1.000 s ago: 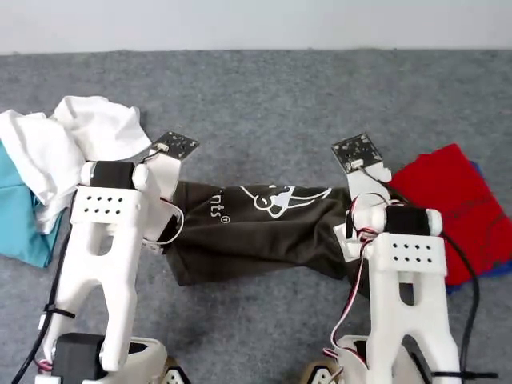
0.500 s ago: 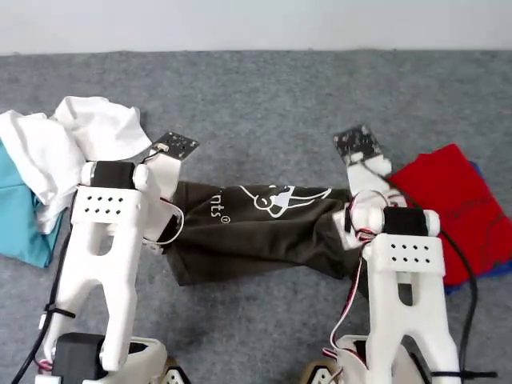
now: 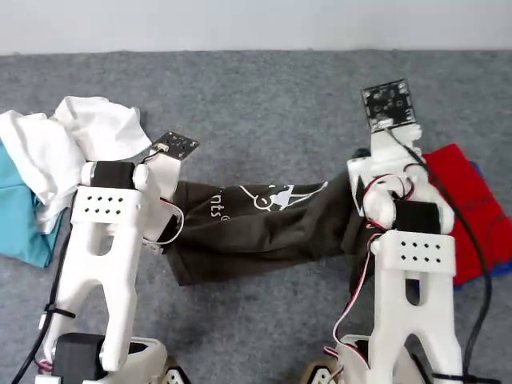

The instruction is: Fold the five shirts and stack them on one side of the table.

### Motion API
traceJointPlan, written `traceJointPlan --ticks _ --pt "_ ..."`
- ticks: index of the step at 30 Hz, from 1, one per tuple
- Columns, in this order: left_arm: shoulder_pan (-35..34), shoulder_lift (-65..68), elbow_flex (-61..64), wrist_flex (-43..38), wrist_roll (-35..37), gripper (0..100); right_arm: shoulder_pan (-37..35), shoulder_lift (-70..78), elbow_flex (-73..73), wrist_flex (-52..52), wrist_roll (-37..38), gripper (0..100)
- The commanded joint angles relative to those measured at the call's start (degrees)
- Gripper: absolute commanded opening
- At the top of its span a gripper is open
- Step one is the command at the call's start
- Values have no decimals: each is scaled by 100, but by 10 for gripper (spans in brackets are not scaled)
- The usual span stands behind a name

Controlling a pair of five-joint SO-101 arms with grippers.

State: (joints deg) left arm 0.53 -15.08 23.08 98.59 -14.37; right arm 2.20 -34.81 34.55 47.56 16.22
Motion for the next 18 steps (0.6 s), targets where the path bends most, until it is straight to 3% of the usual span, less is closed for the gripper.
traceJointPlan --ticks 1,11,15,18 --pt "-9 -158 -4 -62 -26 14 312 -110 -167 -558 -123 10" --pt "-9 -158 -4 -62 -26 14 1033 1631 105 -2536 -123 12" --pt "-9 -149 -4 -62 -26 14 1033 2721 -123 -2993 -158 15" --pt "-9 -149 4 -62 -26 14 1086 3380 -598 -2985 -615 20"
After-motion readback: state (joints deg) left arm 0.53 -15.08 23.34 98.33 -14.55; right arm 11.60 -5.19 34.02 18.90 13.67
